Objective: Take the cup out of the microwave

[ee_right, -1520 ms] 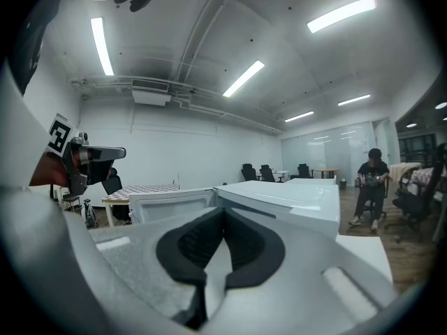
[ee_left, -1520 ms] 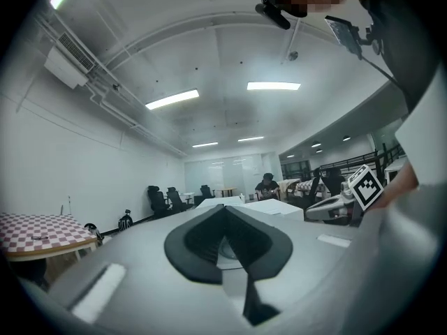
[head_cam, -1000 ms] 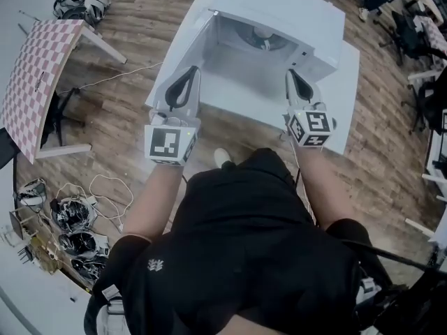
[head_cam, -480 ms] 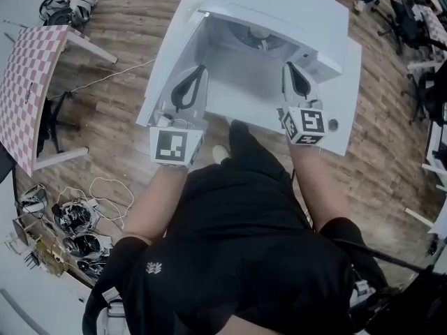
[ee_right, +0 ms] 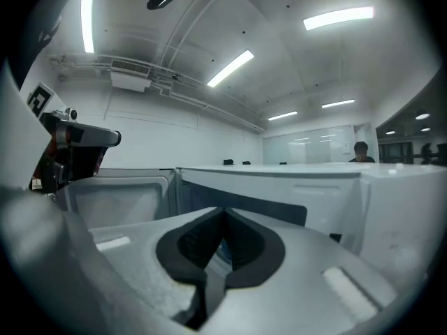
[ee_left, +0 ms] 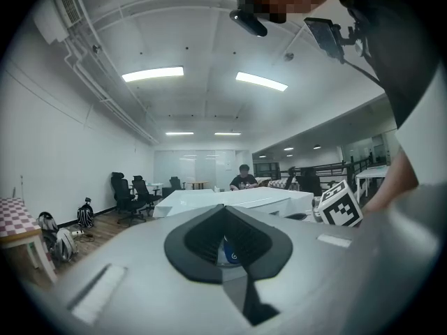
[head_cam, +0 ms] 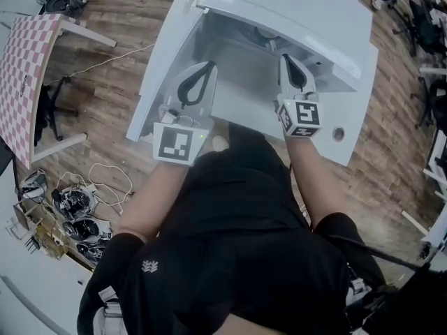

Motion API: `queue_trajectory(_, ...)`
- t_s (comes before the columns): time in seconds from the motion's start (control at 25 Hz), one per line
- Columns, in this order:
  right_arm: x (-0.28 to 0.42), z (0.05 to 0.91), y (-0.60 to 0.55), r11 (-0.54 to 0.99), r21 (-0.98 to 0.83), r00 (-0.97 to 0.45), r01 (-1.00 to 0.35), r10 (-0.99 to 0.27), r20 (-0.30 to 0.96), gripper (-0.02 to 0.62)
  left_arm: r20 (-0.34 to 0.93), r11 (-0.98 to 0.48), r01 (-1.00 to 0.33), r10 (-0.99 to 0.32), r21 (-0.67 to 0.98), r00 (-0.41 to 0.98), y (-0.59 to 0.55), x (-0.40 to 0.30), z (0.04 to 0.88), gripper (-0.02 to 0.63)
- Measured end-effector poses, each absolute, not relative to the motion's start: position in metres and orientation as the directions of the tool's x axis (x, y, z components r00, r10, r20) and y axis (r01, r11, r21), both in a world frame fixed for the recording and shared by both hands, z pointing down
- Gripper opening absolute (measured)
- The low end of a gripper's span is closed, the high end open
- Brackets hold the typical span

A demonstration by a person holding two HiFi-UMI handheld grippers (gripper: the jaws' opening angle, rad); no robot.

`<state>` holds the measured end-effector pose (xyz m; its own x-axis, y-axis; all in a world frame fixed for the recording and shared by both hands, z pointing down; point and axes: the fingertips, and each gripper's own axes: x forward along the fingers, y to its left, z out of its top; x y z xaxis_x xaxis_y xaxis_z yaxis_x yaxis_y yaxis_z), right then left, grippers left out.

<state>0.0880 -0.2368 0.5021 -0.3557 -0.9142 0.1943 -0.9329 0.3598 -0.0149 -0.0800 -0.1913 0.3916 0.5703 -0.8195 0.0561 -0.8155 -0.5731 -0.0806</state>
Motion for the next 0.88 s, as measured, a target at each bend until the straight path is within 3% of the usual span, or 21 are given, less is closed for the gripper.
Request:
queue_trajectory(0.28, 0.081, 0.542, -0.271, 0.386, -0.025, -0.382, -0.922, -0.898, 0.219, 0.036, 0.1, -0.604, -0.792, -0.797, -0.093, 0.596, -0.222, -0.057, 0.421, 0.006)
queue_trajectory(0.68, 0.081, 0.586, -0.307, 0.372, -0.034, -0.367, -0.928, -0.892, 0.262, 0.245, 0.147, -0.601, -0.795, -0.797, -0.086, 0.586, -0.246, -0.052, 0.45, 0.006)
queue_trajectory(0.88, 0.078, 0.599, -0.323, 0.364, -0.034, -0.358, -0.931, -0.888, 0.289, 0.294, 0.16, -0.611, -0.787, -0.788, -0.084, 0.595, -0.256, -0.051, 0.456, 0.006)
